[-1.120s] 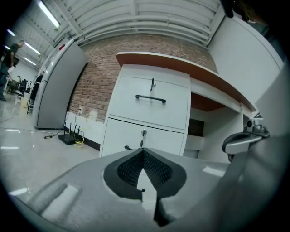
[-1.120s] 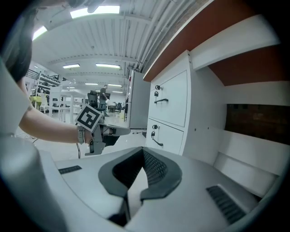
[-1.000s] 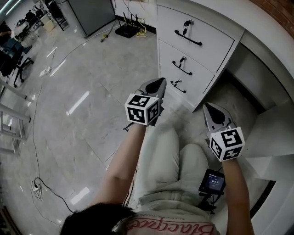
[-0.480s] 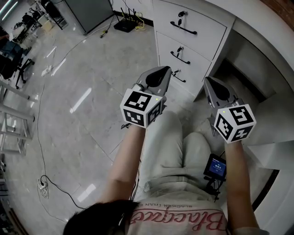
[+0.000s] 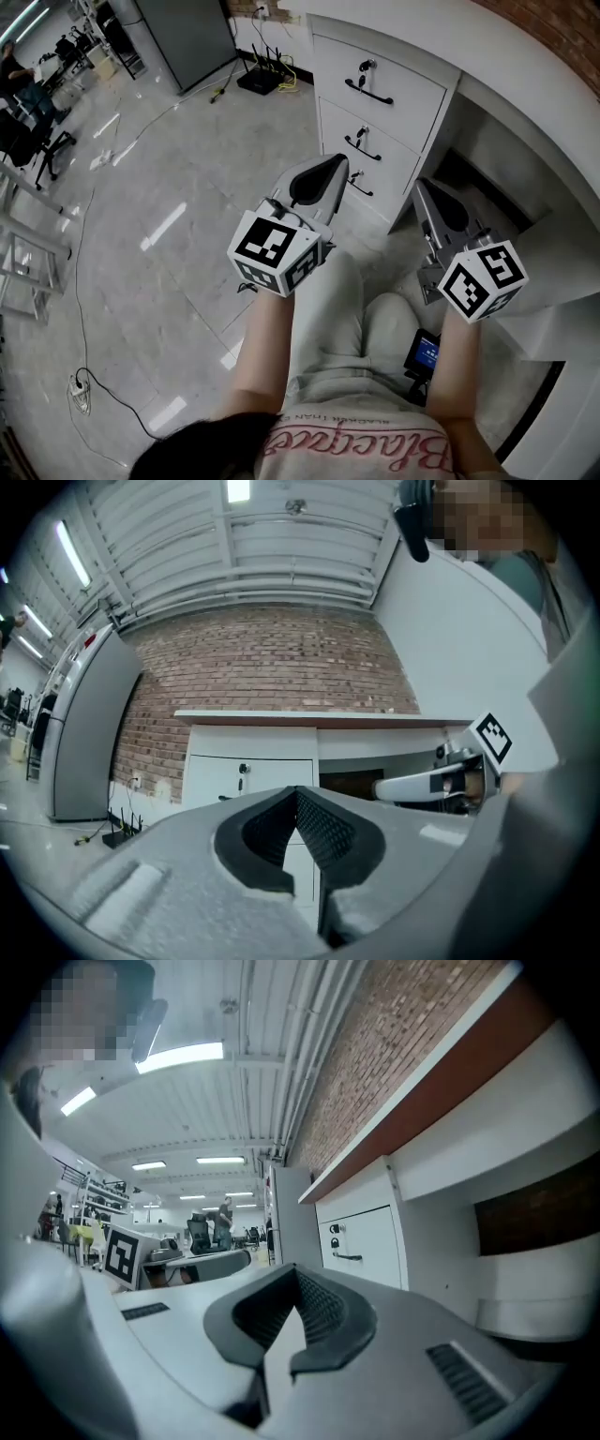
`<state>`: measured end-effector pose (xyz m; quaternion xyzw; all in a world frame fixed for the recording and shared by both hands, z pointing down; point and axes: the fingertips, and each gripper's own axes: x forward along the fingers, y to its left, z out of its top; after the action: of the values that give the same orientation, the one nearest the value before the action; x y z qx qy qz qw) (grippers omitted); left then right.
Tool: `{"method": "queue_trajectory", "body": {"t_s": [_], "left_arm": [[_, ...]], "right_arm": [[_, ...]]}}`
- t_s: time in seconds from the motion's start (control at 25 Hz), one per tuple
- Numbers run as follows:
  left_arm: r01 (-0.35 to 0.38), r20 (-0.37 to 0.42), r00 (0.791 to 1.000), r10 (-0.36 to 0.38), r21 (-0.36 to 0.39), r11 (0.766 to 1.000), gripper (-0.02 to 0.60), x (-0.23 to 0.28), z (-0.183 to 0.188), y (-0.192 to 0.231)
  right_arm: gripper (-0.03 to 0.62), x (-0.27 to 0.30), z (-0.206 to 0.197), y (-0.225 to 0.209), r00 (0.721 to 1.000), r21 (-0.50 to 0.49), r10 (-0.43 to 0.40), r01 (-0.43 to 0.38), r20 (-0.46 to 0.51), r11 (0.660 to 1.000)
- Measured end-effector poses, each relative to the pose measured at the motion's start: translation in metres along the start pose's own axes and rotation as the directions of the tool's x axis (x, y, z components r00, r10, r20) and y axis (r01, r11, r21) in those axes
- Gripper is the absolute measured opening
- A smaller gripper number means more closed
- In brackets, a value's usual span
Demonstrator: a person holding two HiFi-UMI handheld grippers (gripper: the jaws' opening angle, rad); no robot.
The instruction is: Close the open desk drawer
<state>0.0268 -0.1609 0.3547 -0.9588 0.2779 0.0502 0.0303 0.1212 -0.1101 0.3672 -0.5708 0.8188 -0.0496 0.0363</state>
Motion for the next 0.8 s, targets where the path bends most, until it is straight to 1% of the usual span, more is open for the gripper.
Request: {"method": "queue_trajectory", "body": {"t_s": [0.08,0.24,0.4,0.52,0.68,0.8], "left_arm": [[0.006,0.005,1.000,-0.006,0.021,1.000,0.008,-0.002,0.008,-0.004],[0.014,0.016,1.000,-0.014,0.026,1.000,0.008,-0.009,0.011,-0.012],[-0.004,0.018,1.000,0.003,0.017,1.000,0.006,-0.016,0.008,-0.012],[-0.006,0.022,1.000,0.006,0.016,1.000,0.006,-0.017,0.007,-0.013],[-0.006,0.023,1.000,0.006,0.010,1.000,0.008,-0.018,0.004,-0.017],[0.003,0.018,1.000,-0.004,0.020,1.000,0.008,-0.015,0.003,-0.023]], "right_arm": [[0.009,-0.002,0.006,0.003,1.000,0.006,0.002,-0.002,0.022,1.000],[0.009,-0.007,0.005,0.002,0.999,0.004,-0.032,0.032,0.021,0.999],[0.010,-0.007,0.006,0.010,0.999,-0.026,-0.024,0.025,0.026,0.999],[0.010,-0.006,0.005,0.012,0.999,-0.052,-0.023,0.024,0.034,0.998],[0.009,-0.007,0.001,0.017,0.999,-0.080,-0.026,0.028,0.020,0.996],[0.009,-0.008,-0.002,0.019,1.000,-0.075,-0.014,0.015,0.011,0.997]]}}
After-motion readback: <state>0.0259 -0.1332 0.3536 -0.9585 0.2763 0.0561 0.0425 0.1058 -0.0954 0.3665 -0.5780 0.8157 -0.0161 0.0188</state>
